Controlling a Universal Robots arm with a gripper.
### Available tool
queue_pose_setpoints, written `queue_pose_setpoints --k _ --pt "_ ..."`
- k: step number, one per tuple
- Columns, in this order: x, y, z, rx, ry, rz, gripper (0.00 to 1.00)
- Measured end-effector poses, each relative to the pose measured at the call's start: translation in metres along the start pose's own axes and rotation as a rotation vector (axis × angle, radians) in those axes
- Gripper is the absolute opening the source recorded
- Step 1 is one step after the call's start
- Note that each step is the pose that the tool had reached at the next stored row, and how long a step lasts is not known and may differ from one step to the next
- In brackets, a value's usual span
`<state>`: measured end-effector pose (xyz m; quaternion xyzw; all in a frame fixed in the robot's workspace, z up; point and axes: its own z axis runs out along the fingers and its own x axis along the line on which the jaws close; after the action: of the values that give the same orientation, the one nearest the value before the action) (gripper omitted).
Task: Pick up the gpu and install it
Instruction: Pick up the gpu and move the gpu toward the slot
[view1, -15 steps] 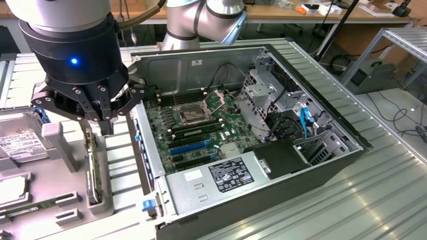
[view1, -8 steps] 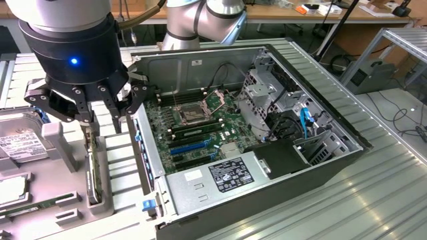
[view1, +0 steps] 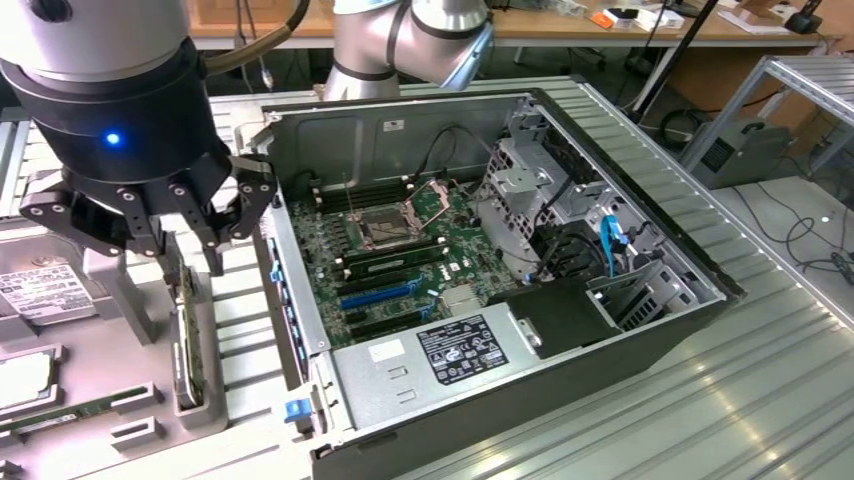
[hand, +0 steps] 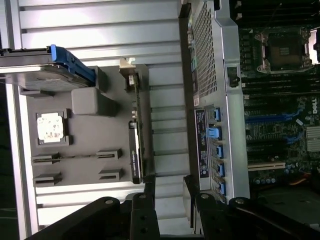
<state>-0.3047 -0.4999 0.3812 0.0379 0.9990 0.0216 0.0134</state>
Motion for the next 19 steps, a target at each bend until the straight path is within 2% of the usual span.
queue_pose_setpoints --k 10,19 --pt "0.013 -0.0015 0.0118 0.0 0.0 0.0 0.36" --pt "0.018 -0.0023 0.0209 0.0001 0.0001 0.0 0.36"
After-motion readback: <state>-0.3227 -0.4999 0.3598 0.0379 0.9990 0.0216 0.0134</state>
